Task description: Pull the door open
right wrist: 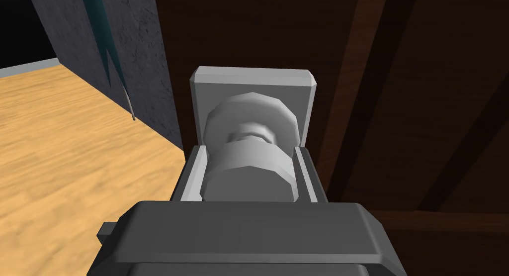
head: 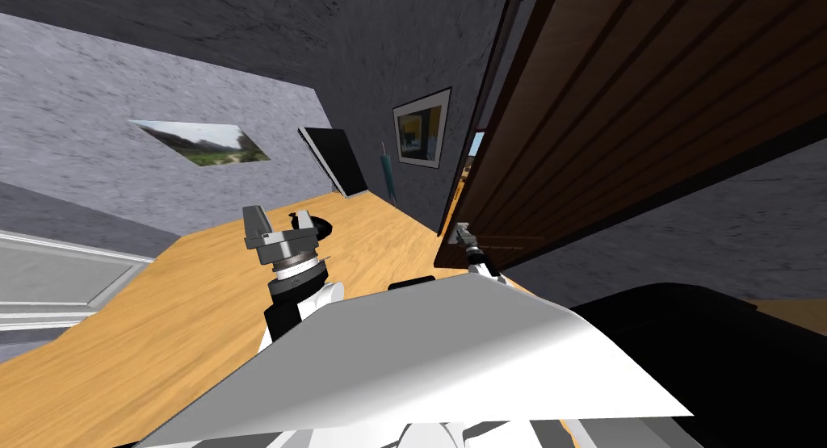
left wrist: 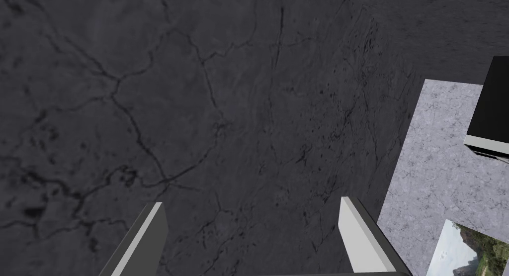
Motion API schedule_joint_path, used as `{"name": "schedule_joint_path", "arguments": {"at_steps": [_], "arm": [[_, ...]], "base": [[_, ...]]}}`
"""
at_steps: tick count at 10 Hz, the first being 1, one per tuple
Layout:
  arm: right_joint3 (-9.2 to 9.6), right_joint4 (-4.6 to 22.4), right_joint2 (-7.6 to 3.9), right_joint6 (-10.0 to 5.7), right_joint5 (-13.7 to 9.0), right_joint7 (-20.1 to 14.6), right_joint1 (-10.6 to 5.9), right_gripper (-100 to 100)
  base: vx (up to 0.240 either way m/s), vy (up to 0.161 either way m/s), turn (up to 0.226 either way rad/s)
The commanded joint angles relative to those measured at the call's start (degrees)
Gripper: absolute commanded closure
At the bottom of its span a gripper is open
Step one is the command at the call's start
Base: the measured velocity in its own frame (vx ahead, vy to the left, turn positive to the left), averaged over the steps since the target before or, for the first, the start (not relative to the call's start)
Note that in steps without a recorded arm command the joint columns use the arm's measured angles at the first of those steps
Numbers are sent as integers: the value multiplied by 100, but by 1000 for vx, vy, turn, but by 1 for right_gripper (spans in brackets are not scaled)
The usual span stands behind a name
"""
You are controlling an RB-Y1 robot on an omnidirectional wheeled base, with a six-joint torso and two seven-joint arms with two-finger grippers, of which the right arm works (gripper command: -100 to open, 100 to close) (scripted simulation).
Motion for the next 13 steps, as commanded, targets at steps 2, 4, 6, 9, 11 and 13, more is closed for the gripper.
{"name": "schedule_joint_path", "arguments": {"at_steps": [2,4,6,9,11,13], "arm": [[126,-49,-165,-116,22,-158,80,100],[209,-75,-274,-185,37,-256,128,100],[227,-72,-282,-162,39,-259,152,100],[599,-313,-533,-426,233,-420,438,100],[801,-455,-679,-583,342,-510,597,100],[907,-529,-755,-666,399,-557,680,100]], "base": [[-204,-40,126],[-201,-36,106],[-127,-36,56],[-104,-6,-72],[-92,-35,-61],[-57,-38,-26]]}}
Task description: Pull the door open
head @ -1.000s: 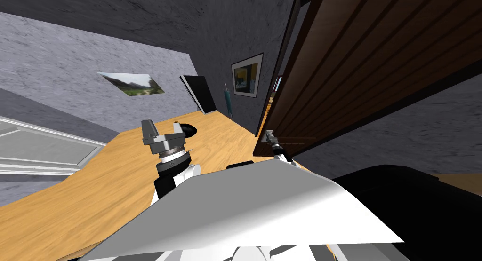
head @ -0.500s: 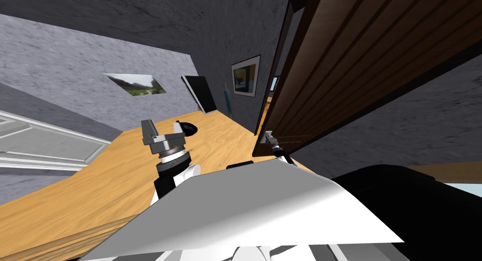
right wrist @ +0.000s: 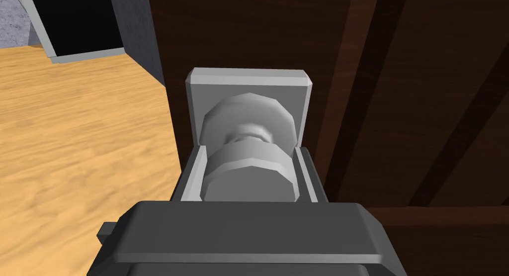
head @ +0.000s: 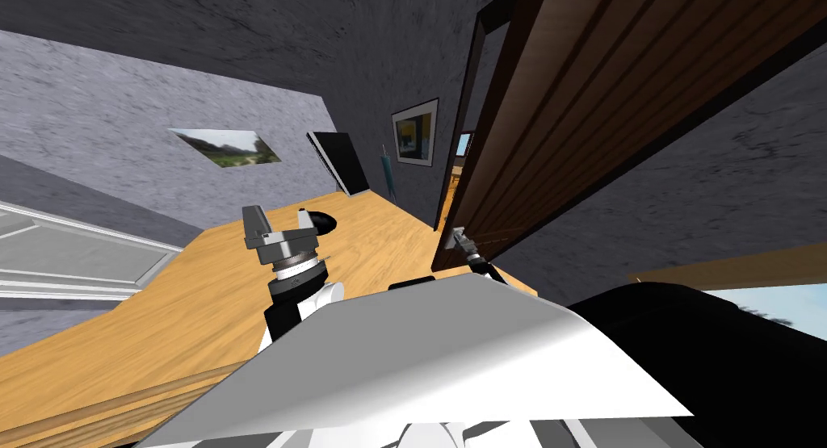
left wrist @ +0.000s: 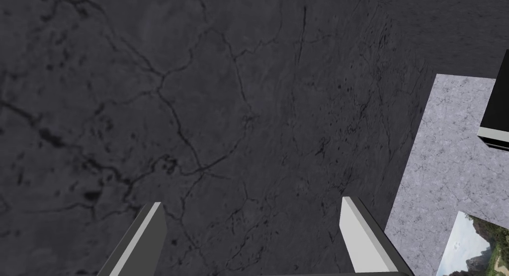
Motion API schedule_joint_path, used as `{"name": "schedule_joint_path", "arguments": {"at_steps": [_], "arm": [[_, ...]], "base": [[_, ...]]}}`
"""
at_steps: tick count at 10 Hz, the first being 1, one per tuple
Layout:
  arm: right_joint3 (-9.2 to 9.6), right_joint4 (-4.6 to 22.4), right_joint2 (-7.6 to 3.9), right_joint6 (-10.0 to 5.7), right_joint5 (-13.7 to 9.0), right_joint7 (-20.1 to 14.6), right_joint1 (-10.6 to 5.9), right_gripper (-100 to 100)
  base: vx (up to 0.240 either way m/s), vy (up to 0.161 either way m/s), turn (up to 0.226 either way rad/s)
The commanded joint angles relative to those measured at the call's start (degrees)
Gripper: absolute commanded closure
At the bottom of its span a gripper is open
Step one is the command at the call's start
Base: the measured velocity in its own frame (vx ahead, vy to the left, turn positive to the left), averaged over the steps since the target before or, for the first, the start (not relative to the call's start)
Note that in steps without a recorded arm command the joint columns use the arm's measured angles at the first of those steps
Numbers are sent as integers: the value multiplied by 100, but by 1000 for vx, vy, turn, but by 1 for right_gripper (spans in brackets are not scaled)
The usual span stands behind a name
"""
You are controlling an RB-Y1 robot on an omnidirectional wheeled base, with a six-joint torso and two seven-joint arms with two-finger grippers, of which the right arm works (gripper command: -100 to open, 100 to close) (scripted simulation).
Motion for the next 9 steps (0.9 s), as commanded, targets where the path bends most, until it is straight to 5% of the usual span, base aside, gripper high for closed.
{"name": "schedule_joint_path", "arguments": {"at_steps": [1,6,7,9], "arm": [[181,-201,-98,-101,90,-57,156,100],[671,-547,-453,-482,353,-276,542,100],[598,-482,-412,-394,308,-242,502,100],[723,-352,-580,-683,401,-395,559,100]], "base": [[-48,-60,-54],[-43,-96,-46],[-14,-47,9],[26,28,-42]]}}
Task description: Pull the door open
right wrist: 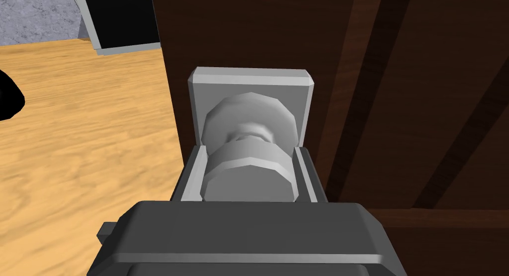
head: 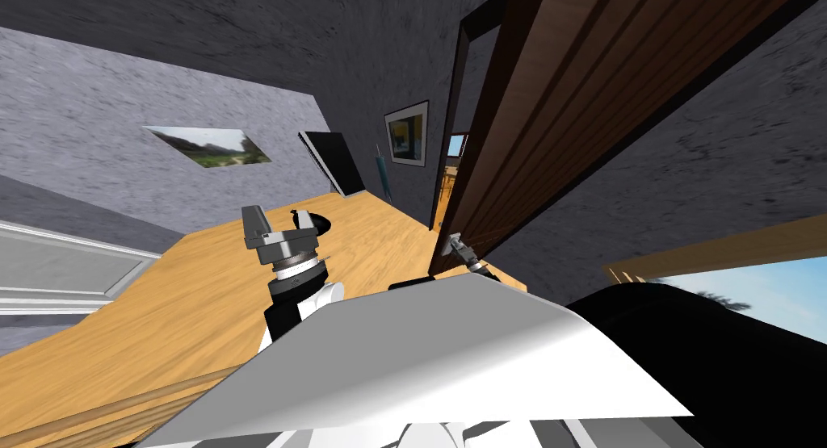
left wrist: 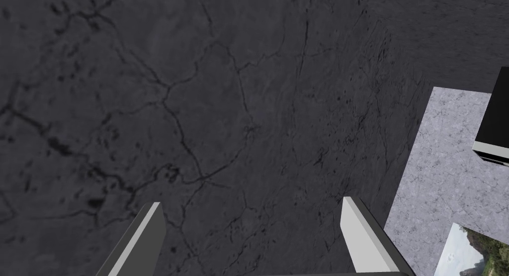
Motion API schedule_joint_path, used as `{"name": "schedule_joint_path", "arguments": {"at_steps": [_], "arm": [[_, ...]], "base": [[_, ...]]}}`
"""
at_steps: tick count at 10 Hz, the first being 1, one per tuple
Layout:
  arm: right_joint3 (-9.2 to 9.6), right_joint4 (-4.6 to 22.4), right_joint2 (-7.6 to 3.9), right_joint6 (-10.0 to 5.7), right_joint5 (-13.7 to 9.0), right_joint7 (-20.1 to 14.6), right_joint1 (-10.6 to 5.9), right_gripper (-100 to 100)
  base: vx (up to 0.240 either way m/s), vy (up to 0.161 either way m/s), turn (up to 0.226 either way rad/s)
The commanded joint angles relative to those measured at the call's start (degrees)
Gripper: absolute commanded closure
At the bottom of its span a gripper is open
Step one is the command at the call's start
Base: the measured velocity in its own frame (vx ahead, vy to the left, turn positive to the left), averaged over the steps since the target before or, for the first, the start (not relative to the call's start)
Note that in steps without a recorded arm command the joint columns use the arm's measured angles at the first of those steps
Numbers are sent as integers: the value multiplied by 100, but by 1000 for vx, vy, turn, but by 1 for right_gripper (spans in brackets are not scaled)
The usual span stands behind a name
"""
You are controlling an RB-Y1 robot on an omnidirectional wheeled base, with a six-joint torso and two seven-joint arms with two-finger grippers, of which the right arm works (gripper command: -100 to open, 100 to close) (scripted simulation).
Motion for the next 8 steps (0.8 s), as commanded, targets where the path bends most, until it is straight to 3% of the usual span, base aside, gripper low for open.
{"name": "schedule_joint_path", "arguments": {"at_steps": [1,8], "arm": [[60,79,-102,-197,51,-97,21,100],[410,564,-792,-1255,316,-717,227,100]], "base": [[28,35,-41],[12,17,-31]]}}
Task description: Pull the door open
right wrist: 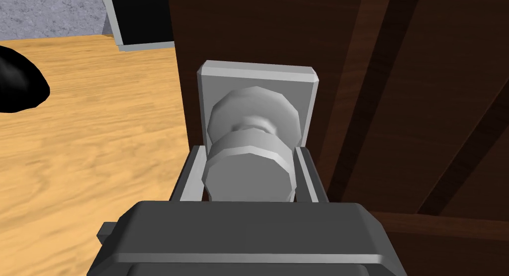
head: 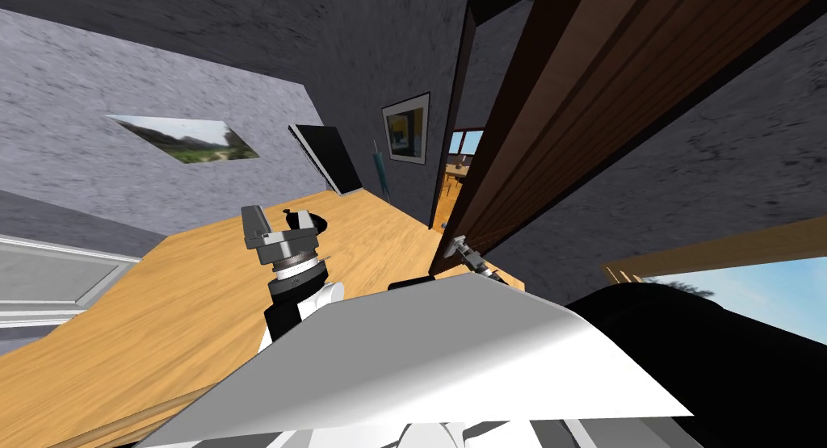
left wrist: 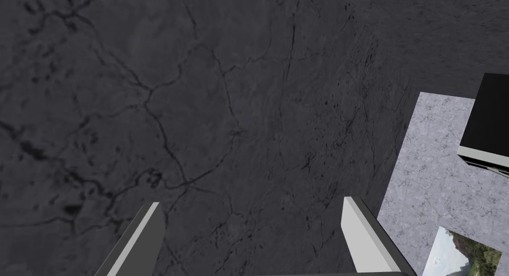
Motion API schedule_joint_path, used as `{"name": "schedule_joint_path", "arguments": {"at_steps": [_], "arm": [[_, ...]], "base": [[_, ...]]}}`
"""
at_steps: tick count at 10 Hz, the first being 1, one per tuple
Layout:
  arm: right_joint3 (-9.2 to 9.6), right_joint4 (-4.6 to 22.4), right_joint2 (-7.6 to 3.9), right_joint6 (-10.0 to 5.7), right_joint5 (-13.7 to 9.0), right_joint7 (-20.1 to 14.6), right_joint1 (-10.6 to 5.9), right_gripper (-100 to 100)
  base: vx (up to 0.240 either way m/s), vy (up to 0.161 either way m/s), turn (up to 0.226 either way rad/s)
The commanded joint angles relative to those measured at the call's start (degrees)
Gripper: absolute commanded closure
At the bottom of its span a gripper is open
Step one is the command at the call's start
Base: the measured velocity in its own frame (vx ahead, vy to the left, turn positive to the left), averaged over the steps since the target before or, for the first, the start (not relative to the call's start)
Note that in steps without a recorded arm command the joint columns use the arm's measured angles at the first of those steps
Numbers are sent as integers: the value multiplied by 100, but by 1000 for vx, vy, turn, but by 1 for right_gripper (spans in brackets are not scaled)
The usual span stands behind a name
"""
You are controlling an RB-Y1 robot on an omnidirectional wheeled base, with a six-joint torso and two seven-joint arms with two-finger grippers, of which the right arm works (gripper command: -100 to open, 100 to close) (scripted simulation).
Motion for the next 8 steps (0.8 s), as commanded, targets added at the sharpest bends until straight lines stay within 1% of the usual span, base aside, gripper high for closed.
{"name": "schedule_joint_path", "arguments": {"at_steps": [1,3,5,7,8], "arm": [[81,90,-74,-167,39,-84,83,100],[190,253,-293,-486,123,-274,149,100],[293,411,-499,-837,203,-451,209,100],[387,553,-686,-1134,277,-610,260,100],[304,569,-657,-1250,208,-612,439,-100]], "base": [[5,6,-13],[5,6,-15],[3,8,-22],[-18,-5,-32],[2,8,-153]]}}
